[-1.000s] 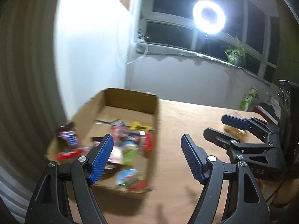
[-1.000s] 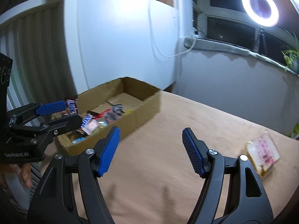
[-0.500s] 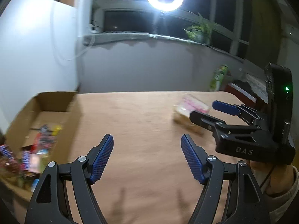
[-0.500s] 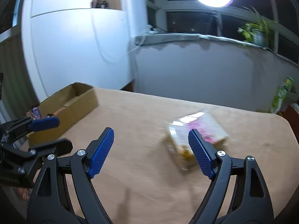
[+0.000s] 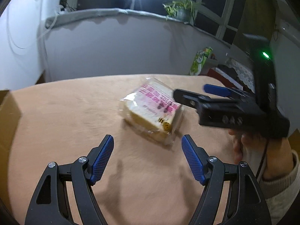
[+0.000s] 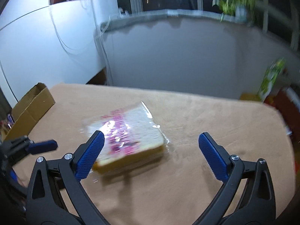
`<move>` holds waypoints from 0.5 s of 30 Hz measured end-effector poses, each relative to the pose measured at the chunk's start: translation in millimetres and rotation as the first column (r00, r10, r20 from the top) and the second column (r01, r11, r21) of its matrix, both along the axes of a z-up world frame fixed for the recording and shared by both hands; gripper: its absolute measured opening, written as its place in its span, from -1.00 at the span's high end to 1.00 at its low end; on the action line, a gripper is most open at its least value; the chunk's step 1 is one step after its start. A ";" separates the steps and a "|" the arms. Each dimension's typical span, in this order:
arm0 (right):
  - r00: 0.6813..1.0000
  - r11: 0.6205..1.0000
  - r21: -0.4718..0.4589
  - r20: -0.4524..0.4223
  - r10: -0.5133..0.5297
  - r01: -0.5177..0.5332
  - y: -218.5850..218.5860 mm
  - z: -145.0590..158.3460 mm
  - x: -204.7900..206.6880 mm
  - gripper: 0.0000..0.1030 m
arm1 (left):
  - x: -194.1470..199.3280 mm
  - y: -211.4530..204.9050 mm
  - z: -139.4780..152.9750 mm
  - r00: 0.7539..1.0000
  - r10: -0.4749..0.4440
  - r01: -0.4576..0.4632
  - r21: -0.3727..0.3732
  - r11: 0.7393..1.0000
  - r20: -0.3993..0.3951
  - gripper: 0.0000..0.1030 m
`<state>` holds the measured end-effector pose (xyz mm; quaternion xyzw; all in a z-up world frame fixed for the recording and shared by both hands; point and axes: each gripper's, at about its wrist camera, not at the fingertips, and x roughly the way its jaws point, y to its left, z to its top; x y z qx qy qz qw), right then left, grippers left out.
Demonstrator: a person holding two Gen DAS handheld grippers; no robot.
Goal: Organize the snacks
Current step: 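Move both open tools to the bread loaf bag on the table, then grasp the bread loaf bag with the left tool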
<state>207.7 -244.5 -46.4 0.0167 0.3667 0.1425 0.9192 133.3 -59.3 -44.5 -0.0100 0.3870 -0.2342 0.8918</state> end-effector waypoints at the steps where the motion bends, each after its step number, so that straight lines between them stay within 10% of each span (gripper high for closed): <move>1: 1.000 1.000 0.005 -0.025 0.014 -0.014 -0.4 -5.6 7.8 -0.98 | 6.8 -6.5 -4.3 1.000 -0.003 0.003 0.007 1.000 -0.014 -0.45; 7: 0.994 0.991 0.107 -0.066 0.085 -0.078 -6.7 -20.0 18.7 -0.98 | 23.6 -24.7 -21.6 0.997 -0.031 0.032 0.021 0.999 -0.075 -0.45; 10: 0.987 0.978 0.159 -0.073 0.145 -0.132 -5.9 -23.8 18.7 -0.58 | 28.5 -26.1 -26.6 0.995 -0.036 0.037 0.017 0.999 -0.094 -0.43; 15: 0.987 0.976 0.172 -0.065 0.148 -0.135 -8.4 -24.3 14.8 -0.45 | 28.6 -30.9 -27.6 0.997 -0.021 0.024 0.042 0.999 -0.077 -0.10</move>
